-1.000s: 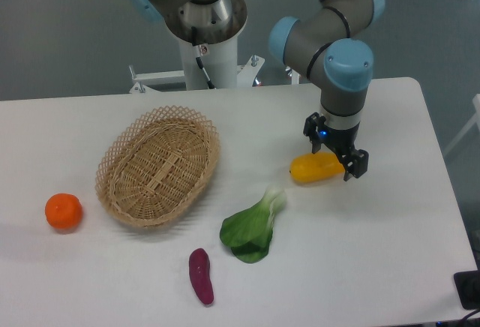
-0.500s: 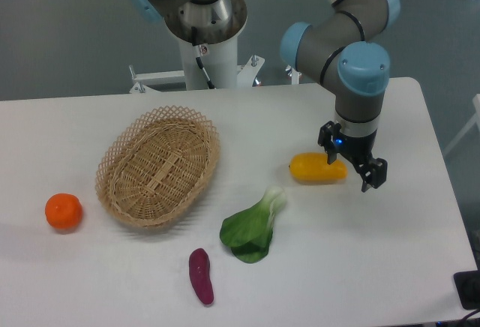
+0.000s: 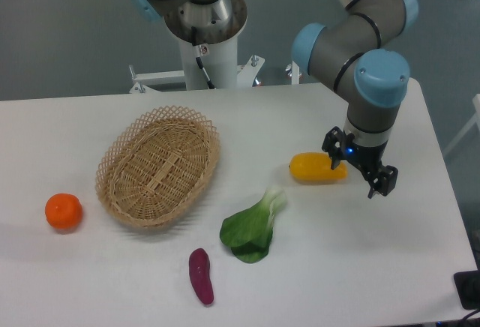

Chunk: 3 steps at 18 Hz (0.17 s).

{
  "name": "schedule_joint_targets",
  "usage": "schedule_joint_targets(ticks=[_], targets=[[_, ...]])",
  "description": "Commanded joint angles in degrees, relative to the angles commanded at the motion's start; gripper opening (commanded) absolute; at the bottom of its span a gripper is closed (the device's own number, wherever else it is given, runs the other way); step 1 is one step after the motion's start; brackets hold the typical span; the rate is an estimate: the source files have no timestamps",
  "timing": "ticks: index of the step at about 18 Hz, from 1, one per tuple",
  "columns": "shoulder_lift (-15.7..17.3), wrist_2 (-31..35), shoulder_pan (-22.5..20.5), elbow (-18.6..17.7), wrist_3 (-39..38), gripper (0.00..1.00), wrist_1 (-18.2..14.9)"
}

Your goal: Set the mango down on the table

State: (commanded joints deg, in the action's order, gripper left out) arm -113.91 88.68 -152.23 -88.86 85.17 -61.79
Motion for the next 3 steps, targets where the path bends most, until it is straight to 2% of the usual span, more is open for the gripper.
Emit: schedule_joint_targets(ticks=[3], targets=[[0.0,0.0,0.0,-0.2,0.0,1.00,0.2]])
